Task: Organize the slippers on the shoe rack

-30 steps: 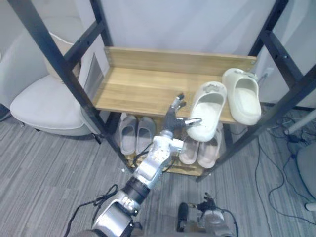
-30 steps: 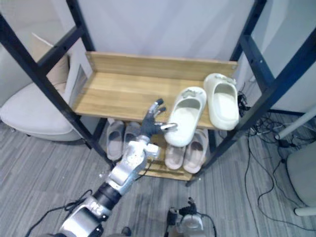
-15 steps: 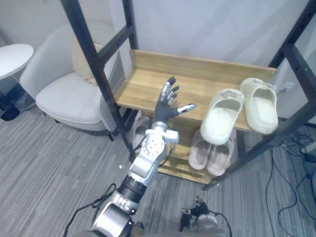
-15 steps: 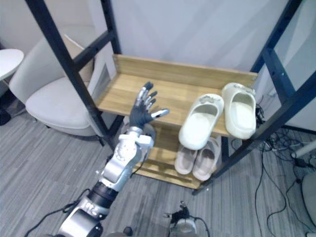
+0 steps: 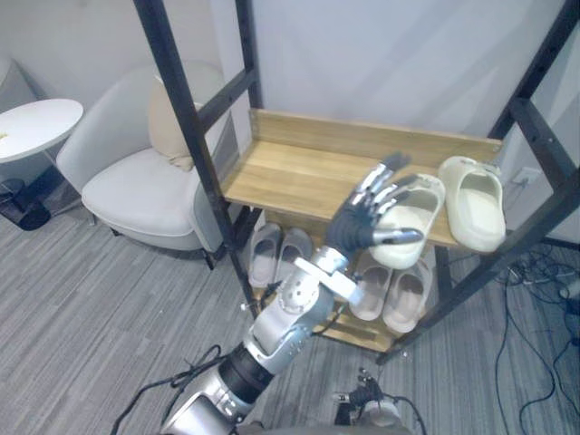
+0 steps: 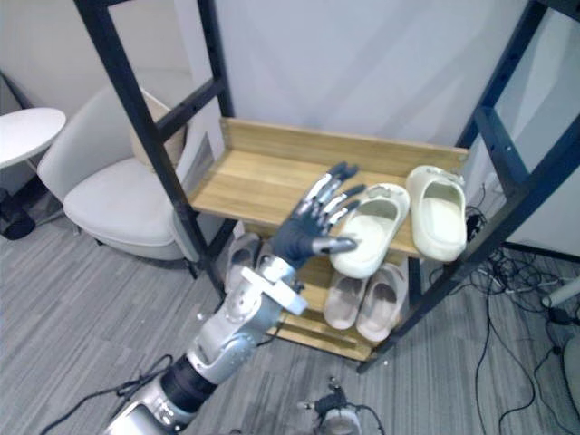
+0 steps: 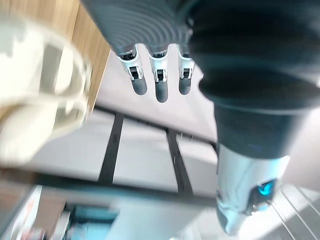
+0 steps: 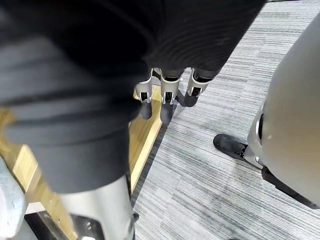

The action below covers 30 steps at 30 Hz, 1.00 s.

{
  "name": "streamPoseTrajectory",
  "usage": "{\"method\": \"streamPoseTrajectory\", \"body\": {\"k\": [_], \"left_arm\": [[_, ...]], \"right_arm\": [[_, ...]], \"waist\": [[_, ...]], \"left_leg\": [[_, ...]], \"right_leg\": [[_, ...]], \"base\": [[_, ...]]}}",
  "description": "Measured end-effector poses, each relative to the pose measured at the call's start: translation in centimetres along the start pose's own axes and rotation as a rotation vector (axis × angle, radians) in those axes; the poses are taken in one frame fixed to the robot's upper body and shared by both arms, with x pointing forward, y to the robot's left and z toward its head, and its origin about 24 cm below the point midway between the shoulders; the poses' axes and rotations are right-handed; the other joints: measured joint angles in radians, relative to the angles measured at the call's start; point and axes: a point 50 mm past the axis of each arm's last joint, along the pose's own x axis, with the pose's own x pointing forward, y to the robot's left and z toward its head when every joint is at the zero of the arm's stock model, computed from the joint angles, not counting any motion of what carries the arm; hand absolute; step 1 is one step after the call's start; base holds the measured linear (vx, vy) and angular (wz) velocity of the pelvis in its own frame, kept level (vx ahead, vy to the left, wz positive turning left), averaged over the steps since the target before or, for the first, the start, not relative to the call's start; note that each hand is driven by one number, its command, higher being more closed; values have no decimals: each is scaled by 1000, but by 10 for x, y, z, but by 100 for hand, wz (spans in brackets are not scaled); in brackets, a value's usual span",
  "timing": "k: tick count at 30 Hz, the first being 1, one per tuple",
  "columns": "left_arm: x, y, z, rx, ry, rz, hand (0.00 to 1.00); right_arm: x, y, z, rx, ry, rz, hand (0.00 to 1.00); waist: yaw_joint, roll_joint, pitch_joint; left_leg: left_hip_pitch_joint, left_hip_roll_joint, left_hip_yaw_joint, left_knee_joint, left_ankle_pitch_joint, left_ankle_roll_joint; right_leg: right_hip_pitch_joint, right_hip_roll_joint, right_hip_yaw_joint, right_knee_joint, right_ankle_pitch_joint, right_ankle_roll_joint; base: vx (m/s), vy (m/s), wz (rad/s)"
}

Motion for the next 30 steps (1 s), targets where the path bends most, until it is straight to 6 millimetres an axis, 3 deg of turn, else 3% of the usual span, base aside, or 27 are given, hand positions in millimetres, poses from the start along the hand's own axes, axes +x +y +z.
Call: {"method": "streamPoseTrajectory", "body": {"k": [5, 13, 21, 30], "left_arm": [[-6, -10, -17, -5, 96, -94, 0], [-44, 29, -60, 41, 358, -11, 0], [-63, 42, -74, 95, 450, 15, 0], [-67, 47, -75, 113, 469, 25, 0]], "right_arm": [[1, 1, 1, -22, 6, 12, 0], [5, -8, 4, -76, -7, 3, 0], [7, -15, 7, -125, -21, 0, 0], [8, -15, 8, -131, -14, 11, 0]], "waist": [[-1, -1, 0], [-42, -2, 2], [-56, 7, 14], [-66, 14, 22]], "left_leg": [[2, -6, 2, 2, 3, -4], [37, -11, 18, -23, 1, -6], [55, 1, 40, -40, -9, -11], [76, 1, 50, -50, -17, -2]], "right_leg": [[0, -7, 5, 1, 8, 2], [6, -1, 37, -2, 1, 15], [4, 13, 57, -2, -8, 16], [7, 15, 65, -2, -8, 15]], "base": [[0, 0, 0], [16, 12, -10], [33, 5, -10], [70, 22, -3]]}}
